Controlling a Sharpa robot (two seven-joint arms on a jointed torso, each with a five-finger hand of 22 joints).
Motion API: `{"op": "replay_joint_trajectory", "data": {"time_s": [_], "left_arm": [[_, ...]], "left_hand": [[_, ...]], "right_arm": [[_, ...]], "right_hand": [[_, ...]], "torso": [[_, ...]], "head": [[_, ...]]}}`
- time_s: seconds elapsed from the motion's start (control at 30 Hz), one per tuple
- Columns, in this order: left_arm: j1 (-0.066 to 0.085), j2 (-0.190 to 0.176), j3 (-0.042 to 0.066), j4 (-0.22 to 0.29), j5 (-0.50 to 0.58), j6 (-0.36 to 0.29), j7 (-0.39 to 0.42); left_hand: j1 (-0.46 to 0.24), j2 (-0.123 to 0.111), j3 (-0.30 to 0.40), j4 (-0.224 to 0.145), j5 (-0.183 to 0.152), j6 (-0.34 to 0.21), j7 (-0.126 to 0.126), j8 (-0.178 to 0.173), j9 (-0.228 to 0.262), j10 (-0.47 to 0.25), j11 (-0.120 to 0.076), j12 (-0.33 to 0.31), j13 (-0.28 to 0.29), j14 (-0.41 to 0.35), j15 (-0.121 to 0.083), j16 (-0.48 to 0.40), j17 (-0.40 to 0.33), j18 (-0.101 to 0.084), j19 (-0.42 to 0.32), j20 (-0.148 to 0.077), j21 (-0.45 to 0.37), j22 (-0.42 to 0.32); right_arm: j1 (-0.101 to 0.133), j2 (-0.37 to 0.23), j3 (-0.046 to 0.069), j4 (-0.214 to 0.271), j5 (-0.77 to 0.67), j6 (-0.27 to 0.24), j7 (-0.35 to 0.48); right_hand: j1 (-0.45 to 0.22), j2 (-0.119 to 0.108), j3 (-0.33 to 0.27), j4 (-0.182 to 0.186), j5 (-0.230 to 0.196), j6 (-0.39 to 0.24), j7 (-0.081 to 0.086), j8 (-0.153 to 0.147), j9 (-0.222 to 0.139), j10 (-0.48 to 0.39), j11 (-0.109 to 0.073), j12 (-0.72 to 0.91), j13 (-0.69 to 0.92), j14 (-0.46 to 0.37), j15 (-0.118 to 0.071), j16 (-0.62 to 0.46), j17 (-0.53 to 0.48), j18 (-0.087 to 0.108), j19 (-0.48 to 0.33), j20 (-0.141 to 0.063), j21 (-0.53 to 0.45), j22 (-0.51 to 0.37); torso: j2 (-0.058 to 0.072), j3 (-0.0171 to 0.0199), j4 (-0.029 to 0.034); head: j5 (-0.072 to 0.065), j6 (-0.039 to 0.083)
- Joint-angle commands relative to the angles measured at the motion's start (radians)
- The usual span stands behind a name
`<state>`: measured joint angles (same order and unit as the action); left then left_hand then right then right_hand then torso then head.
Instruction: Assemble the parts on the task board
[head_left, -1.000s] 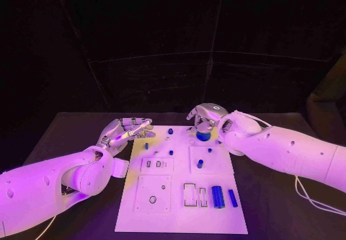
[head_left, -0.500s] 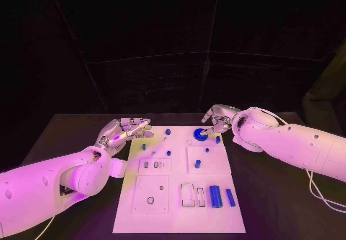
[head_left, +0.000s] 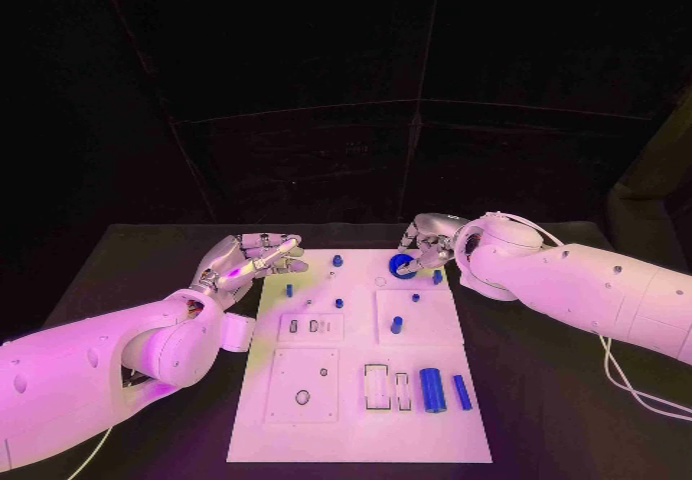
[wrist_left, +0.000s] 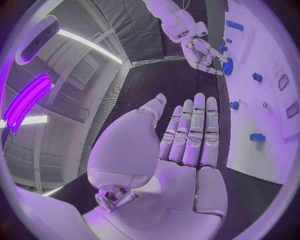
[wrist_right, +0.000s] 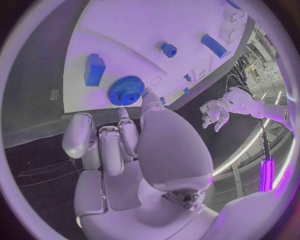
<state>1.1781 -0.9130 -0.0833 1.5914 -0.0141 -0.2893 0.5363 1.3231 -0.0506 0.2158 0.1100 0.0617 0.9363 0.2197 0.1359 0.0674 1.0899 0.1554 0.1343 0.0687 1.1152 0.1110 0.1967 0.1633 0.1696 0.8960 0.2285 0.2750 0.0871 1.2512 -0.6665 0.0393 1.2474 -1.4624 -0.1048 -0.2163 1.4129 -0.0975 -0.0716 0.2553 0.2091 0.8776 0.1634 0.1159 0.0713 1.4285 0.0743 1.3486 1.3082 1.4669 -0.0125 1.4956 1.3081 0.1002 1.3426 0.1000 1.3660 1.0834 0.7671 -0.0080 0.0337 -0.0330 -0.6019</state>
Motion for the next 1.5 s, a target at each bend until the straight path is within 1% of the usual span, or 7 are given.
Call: {"op": "replay_joint_trajectory", "data": {"time_s": [0.03, 0.13, 0.3, 0.6, 0.8, 1.1, 1.5], "left_arm": [[0.001, 0.001, 0.001, 0.0, -0.005, 0.016, 0.002], [0.001, 0.001, 0.001, -0.001, -0.005, 0.016, 0.001], [0.001, 0.001, 0.001, -0.002, -0.005, 0.017, 0.0], [0.001, 0.0, 0.001, -0.004, -0.005, 0.02, -0.002], [0.001, -0.001, 0.001, -0.004, -0.005, 0.021, -0.003], [0.001, 0.0, 0.001, -0.004, -0.005, 0.023, -0.005], [0.001, 0.0, 0.001, -0.005, -0.005, 0.026, -0.007]], "left_hand": [[-0.002, 0.003, -0.002, -0.005, -0.004, 0.007, 0.001, -0.004, -0.001, 0.002, 0.005, -0.006, -0.001, -0.001, 0.006, -0.007, 0.001, 0.015, 0.004, 0.005, -0.004, -0.001], [-0.001, 0.004, -0.001, -0.007, -0.004, 0.007, 0.001, -0.005, -0.001, 0.002, 0.005, -0.006, -0.001, 0.0, 0.006, -0.008, 0.001, 0.016, 0.004, 0.005, -0.004, -0.002], [-0.001, 0.004, 0.0, -0.007, -0.004, 0.008, 0.001, -0.005, -0.001, 0.002, 0.005, -0.007, -0.001, 0.0, 0.006, -0.008, 0.001, 0.016, 0.004, 0.005, -0.004, -0.002], [-0.001, 0.004, 0.0, -0.007, -0.004, 0.008, 0.001, -0.005, -0.001, 0.002, 0.005, -0.007, -0.001, 0.0, 0.006, -0.008, 0.001, 0.016, 0.004, 0.005, -0.004, -0.002], [0.001, 0.005, 0.001, -0.01, -0.004, 0.008, 0.001, -0.006, -0.001, 0.002, 0.005, -0.009, -0.001, 0.0, 0.006, -0.01, 0.002, 0.016, 0.005, 0.005, -0.005, -0.003], [0.001, 0.005, 0.001, -0.01, -0.004, 0.008, 0.001, -0.006, -0.001, 0.002, 0.005, -0.009, -0.001, 0.0, 0.006, -0.01, 0.002, 0.016, 0.005, 0.005, -0.005, -0.003], [0.002, 0.006, 0.002, -0.011, -0.004, 0.008, 0.001, -0.007, -0.001, 0.003, 0.005, -0.009, -0.001, 0.0, 0.006, -0.01, 0.002, 0.016, 0.005, 0.005, -0.006, -0.004]], "right_arm": [[0.002, 0.001, 0.001, -0.001, -0.038, 0.004, -0.006], [0.002, 0.0, 0.0, 0.0, -0.048, -0.006, -0.004], [0.002, -0.004, 0.0, 0.008, -0.059, -0.023, 0.002], [0.002, -0.013, 0.0, 0.02, -0.067, -0.034, 0.011], [0.002, -0.018, 0.0, 0.028, -0.071, -0.013, 0.011], [0.002, -0.012, 0.0, 0.016, -0.079, 0.036, 0.008], [0.0, 0.005, -0.001, 0.003, -0.098, 0.053, 0.015]], "right_hand": [[0.016, 0.006, 0.003, -0.014, 0.002, 0.011, -0.003, 0.009, 0.002, 0.01, -0.003, 0.014, 0.029, 0.067, 0.006, 0.008, 0.067, -0.008, 0.009, 0.0, 0.006, 0.006], [0.035, 0.022, 0.017, -0.035, -0.007, 0.025, -0.006, 0.018, 0.003, 0.017, -0.006, 0.029, 0.048, 0.068, 0.004, 0.011, 0.075, -0.009, 0.013, -0.002, 0.011, 0.016], [0.051, 0.037, 0.032, -0.058, -0.011, 0.04, -0.009, 0.026, 0.003, 0.027, -0.009, 0.047, 0.068, 0.069, 0.002, 0.014, 0.083, -0.011, 0.017, -0.004, 0.016, 0.026], [0.055, 0.038, 0.037, -0.068, -0.011, 0.044, -0.01, 0.028, 0.003, 0.037, -0.009, 0.063, 0.086, 0.071, 0.001, 0.018, 0.093, -0.013, 0.021, -0.005, 0.021, 0.036], [0.054, 0.035, 0.036, -0.071, -0.014, 0.044, -0.01, 0.028, 0.002, 0.039, -0.009, 0.066, 0.089, 0.072, 0.001, 0.019, 0.097, -0.014, 0.023, -0.005, 0.023, 0.04], [0.051, 0.033, 0.036, -0.074, -0.018, 0.041, -0.009, 0.026, 0.001, 0.038, -0.009, 0.065, 0.089, 0.072, 0.002, 0.02, 0.099, -0.014, 0.024, -0.005, 0.024, 0.042], [0.057, 0.042, 0.046, -0.088, -0.018, 0.047, -0.009, 0.028, 0.001, 0.042, -0.009, 0.072, 0.098, 0.073, 0.002, 0.022, 0.104, -0.015, 0.025, -0.005, 0.026, 0.046]], "torso": [[-0.001, -0.0004, -0.0013], [-0.001, 0.0001, -0.0022], [0.0, 0.0001, -0.0018], [0.0, -0.0004, -0.0012], [0.0, 0.0, -0.0027], [0.0, 0.0, 0.0004], [0.0, -0.0001, -0.0014]], "head": [[0.001, -0.001], [0.001, -0.002], [0.001, -0.002], [-0.003, -0.005], [-0.003, -0.005], [-0.007, -0.008], [-0.004, -0.012]]}}
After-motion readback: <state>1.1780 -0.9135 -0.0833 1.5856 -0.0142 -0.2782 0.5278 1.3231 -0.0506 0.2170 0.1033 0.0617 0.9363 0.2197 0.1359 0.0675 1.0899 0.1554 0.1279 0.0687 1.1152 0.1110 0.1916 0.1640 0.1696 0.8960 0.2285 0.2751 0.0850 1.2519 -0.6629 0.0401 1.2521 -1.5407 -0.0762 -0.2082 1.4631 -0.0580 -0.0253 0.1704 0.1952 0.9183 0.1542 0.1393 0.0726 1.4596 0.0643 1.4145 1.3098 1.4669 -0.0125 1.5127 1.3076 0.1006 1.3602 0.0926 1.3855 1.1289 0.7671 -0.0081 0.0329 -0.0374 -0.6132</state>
